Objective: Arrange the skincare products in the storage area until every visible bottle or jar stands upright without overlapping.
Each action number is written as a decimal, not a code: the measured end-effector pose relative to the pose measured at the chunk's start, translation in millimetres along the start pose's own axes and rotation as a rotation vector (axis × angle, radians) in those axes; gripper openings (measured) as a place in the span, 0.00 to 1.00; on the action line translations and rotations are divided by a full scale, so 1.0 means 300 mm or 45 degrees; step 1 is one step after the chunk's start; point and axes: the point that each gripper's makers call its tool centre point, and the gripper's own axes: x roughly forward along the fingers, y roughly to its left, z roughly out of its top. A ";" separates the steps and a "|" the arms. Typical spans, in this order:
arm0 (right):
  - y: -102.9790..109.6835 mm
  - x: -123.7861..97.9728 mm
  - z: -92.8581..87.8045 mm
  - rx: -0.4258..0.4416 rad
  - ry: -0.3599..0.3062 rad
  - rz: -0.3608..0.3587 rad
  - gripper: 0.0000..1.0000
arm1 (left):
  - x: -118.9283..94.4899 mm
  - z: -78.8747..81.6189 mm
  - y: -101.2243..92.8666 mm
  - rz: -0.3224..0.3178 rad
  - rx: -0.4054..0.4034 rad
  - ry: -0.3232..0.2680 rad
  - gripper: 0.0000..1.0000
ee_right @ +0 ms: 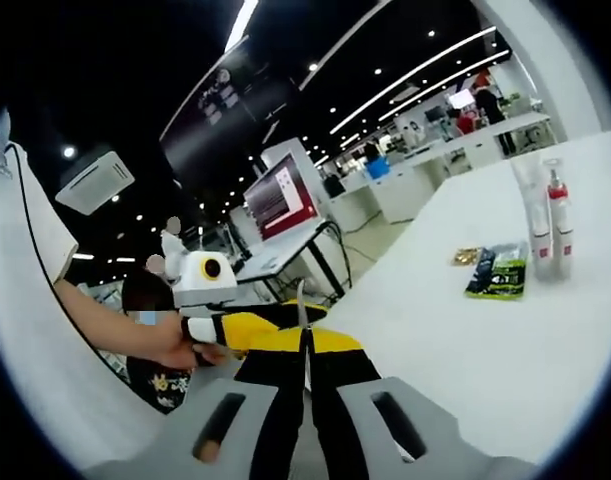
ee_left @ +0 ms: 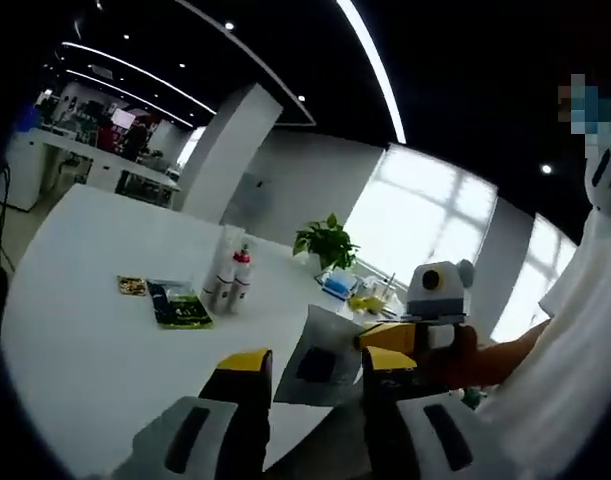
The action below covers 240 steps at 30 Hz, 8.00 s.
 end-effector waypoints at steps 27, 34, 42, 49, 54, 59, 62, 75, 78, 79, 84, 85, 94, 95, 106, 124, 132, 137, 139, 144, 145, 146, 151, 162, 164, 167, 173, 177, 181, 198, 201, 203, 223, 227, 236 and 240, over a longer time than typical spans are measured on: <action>-0.007 0.035 -0.030 -0.095 0.050 -0.016 0.20 | -0.025 0.035 -0.040 -0.148 -0.212 -0.071 0.00; -0.018 0.034 -0.030 -0.105 0.048 -0.036 0.20 | -0.028 0.039 -0.070 -0.231 -0.195 -0.080 0.00; -0.002 0.034 -0.030 -0.135 0.050 -0.033 0.16 | -0.030 0.040 -0.072 -0.263 -0.216 -0.083 0.00; -0.008 0.029 -0.023 -0.148 0.041 -0.049 0.07 | -0.028 0.024 -0.061 -0.242 -0.227 -0.049 0.01; -0.009 0.031 -0.032 -0.156 0.056 -0.058 0.02 | -0.027 0.014 -0.055 -0.229 -0.247 -0.029 0.01; -0.016 0.028 -0.028 -0.131 0.051 -0.064 0.00 | -0.025 0.009 -0.041 -0.214 -0.279 -0.016 0.02; -0.018 0.024 -0.019 -0.118 0.038 -0.066 0.00 | -0.022 -0.004 -0.036 -0.203 -0.289 0.010 0.04; 0.015 0.006 0.013 -0.099 -0.028 0.001 0.00 | -0.023 -0.037 -0.069 -0.267 -0.319 0.081 0.03; 0.021 0.010 0.012 -0.125 -0.025 0.023 0.02 | -0.028 -0.033 -0.074 -0.281 -0.312 0.077 0.01; 0.021 0.011 0.009 -0.127 -0.020 0.024 0.05 | -0.031 -0.029 -0.076 -0.288 -0.319 0.069 0.01; 0.032 0.025 -0.017 -0.124 0.027 0.045 0.09 | -0.040 -0.005 -0.081 -0.309 -0.334 0.024 0.00; 0.032 0.023 -0.016 -0.126 0.024 0.047 0.08 | -0.040 -0.005 -0.078 -0.306 -0.334 0.024 0.00; 0.050 0.010 -0.016 -0.079 0.030 0.096 0.00 | -0.029 0.007 -0.071 -0.282 -0.347 0.002 0.09; 0.053 0.010 -0.021 -0.073 0.039 0.103 0.00 | -0.030 0.012 -0.072 -0.287 -0.354 -0.006 0.12; 0.067 0.015 -0.048 -0.079 0.089 0.126 0.01 | -0.034 0.016 -0.072 -0.306 -0.357 -0.014 0.02; 0.076 0.006 -0.021 -0.081 0.033 0.159 0.08 | -0.039 0.031 -0.120 -0.414 -0.320 -0.044 0.00; 0.096 -0.001 -0.025 -0.076 0.041 0.196 0.02 | -0.028 0.007 -0.137 -0.443 -0.317 0.009 0.01; 0.093 -0.004 -0.021 -0.059 0.036 0.199 0.00 | -0.028 0.002 -0.137 -0.436 -0.318 0.017 0.03; 0.090 -0.006 -0.019 -0.047 0.035 0.197 0.00 | -0.025 -0.004 -0.136 -0.431 -0.311 0.026 0.03; 0.089 -0.008 -0.013 -0.036 0.024 0.192 0.00 | -0.029 -0.008 -0.136 -0.432 -0.317 0.035 0.04; 0.089 -0.008 -0.013 -0.030 0.024 0.193 0.00 | -0.028 -0.011 -0.134 -0.429 -0.319 0.041 0.04; 0.088 -0.008 -0.013 -0.023 0.024 0.194 0.00 | -0.028 -0.013 -0.133 -0.426 -0.323 0.044 0.04; 0.087 -0.014 -0.001 0.000 0.002 0.204 0.00 | -0.027 -0.021 -0.131 -0.419 -0.331 0.061 0.05; 0.078 -0.027 0.031 0.046 -0.062 0.201 0.00 | -0.025 -0.052 -0.135 -0.417 -0.321 0.123 0.02; 0.078 -0.025 0.028 0.037 -0.057 0.199 0.00 | -0.024 -0.055 -0.127 -0.412 -0.328 0.133 0.01; 0.076 -0.021 0.024 0.018 -0.051 0.195 0.00 | -0.023 -0.054 -0.118 -0.398 -0.341 0.131 0.01; 0.067 -0.013 0.005 -0.014 -0.017 0.166 0.03 | -0.032 -0.033 -0.104 -0.360 -0.344 0.087 0.01; 0.050 0.004 -0.027 -0.092 0.045 0.101 0.07 | -0.033 -0.021 -0.088 -0.334 -0.359 0.060 0.01; 0.049 0.024 -0.036 -0.237 0.051 0.036 0.19 | -0.036 -0.011 -0.073 -0.310 -0.379 0.035 0.01; -0.020 0.071 -0.148 -0.771 0.269 -0.185 0.42 | -0.025 -0.023 -0.040 -0.281 -0.501 0.055 0.01; -0.031 0.073 -0.156 -0.800 0.292 -0.201 0.42 | -0.020 -0.029 -0.039 -0.275 -0.526 0.069 0.01; -0.037 0.066 -0.141 -0.838 0.278 -0.230 0.40 | -0.018 -0.034 -0.032 -0.266 -0.546 0.080 0.01; -0.133 0.039 -0.142 -0.938 0.366 -0.405 0.28 | 0.002 0.100 0.197 -0.049 -0.681 -0.031 0.01; -0.141 0.031 -0.154 -0.967 0.403 -0.421 0.20 | 0.015 0.125 0.259 -0.014 -0.776 0.002 0.01; -0.150 0.030 -0.151 -0.953 0.403 -0.427 0.19 | 0.066 0.230 0.368 -0.024 -0.845 0.020 0.01; -0.156 0.028 -0.152 -0.938 0.408 -0.429 0.17 | 0.094 0.252 0.390 -0.046 -0.870 0.048 0.01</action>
